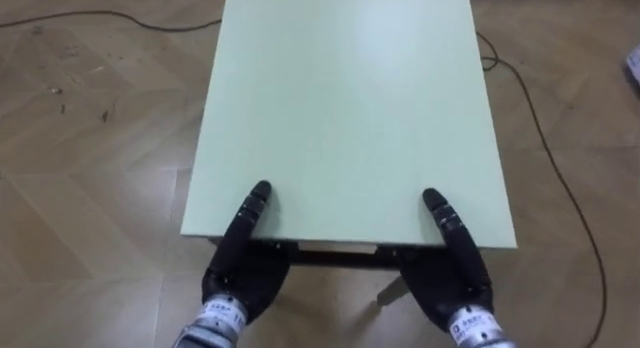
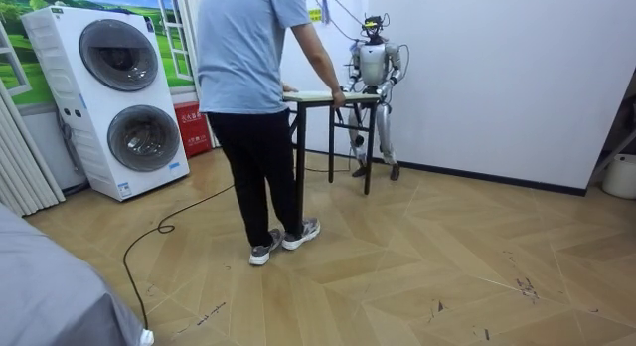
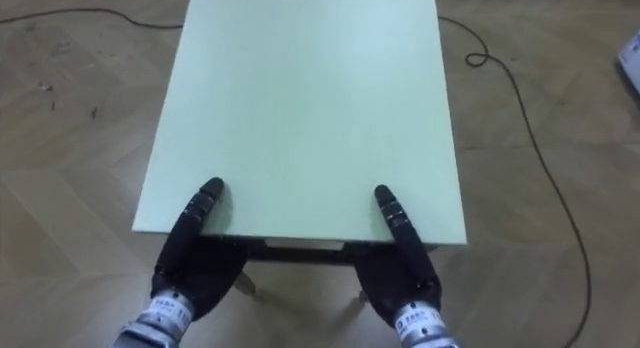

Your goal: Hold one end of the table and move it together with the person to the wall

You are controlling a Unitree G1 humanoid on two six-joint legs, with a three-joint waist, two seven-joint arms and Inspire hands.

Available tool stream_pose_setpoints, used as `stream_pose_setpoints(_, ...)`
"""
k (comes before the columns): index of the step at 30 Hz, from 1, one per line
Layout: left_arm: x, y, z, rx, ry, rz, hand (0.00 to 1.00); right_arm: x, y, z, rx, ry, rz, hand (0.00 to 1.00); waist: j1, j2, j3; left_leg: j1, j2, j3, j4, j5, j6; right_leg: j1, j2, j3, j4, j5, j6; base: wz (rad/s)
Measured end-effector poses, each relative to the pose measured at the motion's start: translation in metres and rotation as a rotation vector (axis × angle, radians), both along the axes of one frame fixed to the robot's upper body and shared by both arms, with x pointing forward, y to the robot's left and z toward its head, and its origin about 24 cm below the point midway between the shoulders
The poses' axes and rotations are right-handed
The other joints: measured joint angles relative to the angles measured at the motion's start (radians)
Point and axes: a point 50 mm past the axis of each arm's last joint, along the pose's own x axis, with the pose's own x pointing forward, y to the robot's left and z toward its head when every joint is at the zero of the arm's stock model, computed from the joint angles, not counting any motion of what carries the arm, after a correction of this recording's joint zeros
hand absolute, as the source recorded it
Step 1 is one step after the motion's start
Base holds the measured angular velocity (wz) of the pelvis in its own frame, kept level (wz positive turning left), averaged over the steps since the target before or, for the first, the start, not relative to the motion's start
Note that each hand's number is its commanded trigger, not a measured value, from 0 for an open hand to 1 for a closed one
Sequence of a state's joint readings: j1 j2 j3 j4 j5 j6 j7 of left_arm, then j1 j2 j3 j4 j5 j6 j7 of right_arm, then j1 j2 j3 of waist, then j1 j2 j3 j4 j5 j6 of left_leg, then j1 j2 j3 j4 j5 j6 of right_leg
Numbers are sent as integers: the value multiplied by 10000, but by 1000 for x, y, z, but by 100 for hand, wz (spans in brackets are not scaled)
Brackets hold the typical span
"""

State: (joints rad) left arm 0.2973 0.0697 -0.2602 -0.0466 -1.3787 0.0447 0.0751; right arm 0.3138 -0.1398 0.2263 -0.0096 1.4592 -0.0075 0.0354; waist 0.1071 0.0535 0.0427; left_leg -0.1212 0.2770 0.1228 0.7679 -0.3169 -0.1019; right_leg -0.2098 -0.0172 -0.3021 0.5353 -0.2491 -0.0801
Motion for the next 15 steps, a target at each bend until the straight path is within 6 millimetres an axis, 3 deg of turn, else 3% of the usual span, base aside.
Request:
stream_pose_setpoints(1,-1,-1,-1,-17,42,-42,100,-1,1,-1,-24,40,-25,100,-75,-24,-4,172,-335,-61,-569,-10,-3,-289,-87,98,308,74,-89,20)
stream_pose_setpoints(2,-3,0,-2,29,116,-52,100,-6,3,-3,41,141,-18,100,-229,-7,-345,396,-630,-378,-1871,20,-15,-840,571,596,-299,174,-244,14)
stream_pose_setpoints(3,-3,6,1,191,-88,-9,100,-5,9,-1,213,33,25,100,-235,-226,-593,665,-900,-771,-3095,131,-286,-1091,1294,644,-1936,919,-546,4)
stream_pose_setpoints(4,-1,7,5,96,-297,176,100,-1,10,6,147,-313,109,100,-213,-159,-520,776,-956,-677,-2477,-177,-435,-944,1416,-387,-2627,1617,-1242,-28)
stream_pose_setpoints(5,-2,3,4,-139,-202,280,100,2,8,7,-53,-415,232,100,-181,296,-481,942,-820,-734,-2089,-414,-499,-822,1510,-598,-2740,1517,-1160,-17)
stream_pose_setpoints(6,-2,-3,3,-500,-116,237,100,8,3,10,-330,-583,185,100,-362,914,-237,1209,-705,-1085,-2143,-757,-429,-874,1563,-980,-2460,1536,-1166,4)
stream_pose_setpoints(8,-1,-2,3,-450,-192,186,100,8,3,10,-325,-588,133,100,-780,814,-145,1483,-869,-1118,-3108,-756,-337,-1103,1172,-1190,-2225,1567,-1121,55)
stream_pose_setpoints(10,2,-1,5,-295,-342,191,100,8,3,9,-244,-570,95,100,-1226,669,-147,1523,-988,-1017,-3935,-798,-250,-1252,838,-1501,-2291,1702,-924,74)
stream_pose_setpoints(12,7,-5,7,-233,-402,55,100,9,0,10,-135,-598,-148,100,-1431,648,-147,1537,-1250,-933,-4992,-942,134,-1672,469,-1531,-2226,1999,-673,37)
stream_pose_setpoints(13,9,-4,7,-200,-406,77,100,10,-1,10,-109,-572,-158,100,-1380,500,-147,1478,-1518,-871,-5164,-788,557,-1865,245,-1347,-2211,2246,-601,-3)
stream_pose_setpoints(15,7,-4,3,-149,-235,91,100,8,0,6,-242,-405,-129,100,-1401,407,-142,1456,-1880,-826,-5162,-641,802,-1902,-20,-1032,-2262,2591,-450,-10)
